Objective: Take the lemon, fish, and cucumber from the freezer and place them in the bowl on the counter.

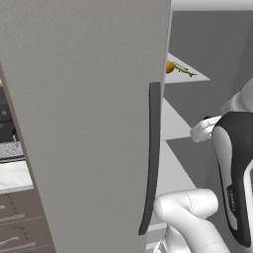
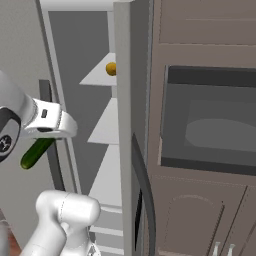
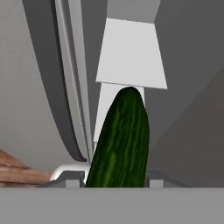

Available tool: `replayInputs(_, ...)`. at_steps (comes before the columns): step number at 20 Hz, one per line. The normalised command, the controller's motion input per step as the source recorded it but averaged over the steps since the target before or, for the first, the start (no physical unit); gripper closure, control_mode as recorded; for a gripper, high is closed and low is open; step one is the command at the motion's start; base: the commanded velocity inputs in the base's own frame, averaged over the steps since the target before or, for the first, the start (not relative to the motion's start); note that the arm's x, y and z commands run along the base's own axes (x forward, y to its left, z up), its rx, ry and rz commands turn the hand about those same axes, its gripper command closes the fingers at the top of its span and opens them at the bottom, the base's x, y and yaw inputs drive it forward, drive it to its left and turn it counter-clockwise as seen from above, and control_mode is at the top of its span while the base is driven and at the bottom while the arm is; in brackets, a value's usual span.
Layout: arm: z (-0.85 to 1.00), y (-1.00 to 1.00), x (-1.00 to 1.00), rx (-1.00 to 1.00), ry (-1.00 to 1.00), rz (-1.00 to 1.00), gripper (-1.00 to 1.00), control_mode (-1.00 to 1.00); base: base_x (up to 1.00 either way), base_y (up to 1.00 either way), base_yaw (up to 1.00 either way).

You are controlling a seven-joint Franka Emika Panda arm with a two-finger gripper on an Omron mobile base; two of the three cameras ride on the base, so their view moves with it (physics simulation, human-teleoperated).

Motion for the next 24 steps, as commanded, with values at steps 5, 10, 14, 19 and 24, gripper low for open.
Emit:
replayInputs(5,0.0,0.01,-0.14,0.0,0.0,-0.03,1.0,-1.0,0.0,0.0,0.0)
replayInputs(10,0.0,0.0,0.0,0.0,0.0,0.0,1.0,1.0,-0.06,0.02,0.0)
replayInputs(14,0.0,0.0,0.0,0.0,0.0,0.0,1.0,1.0,-0.71,0.6,0.0)
replayInputs(19,0.0,0.0,0.0,0.0,0.0,0.0,1.0,1.0,-0.54,1.0,0.01)
replayInputs(24,0.0,0.0,0.0,0.0,0.0,0.0,1.0,1.0,-0.09,1.0,0.06)
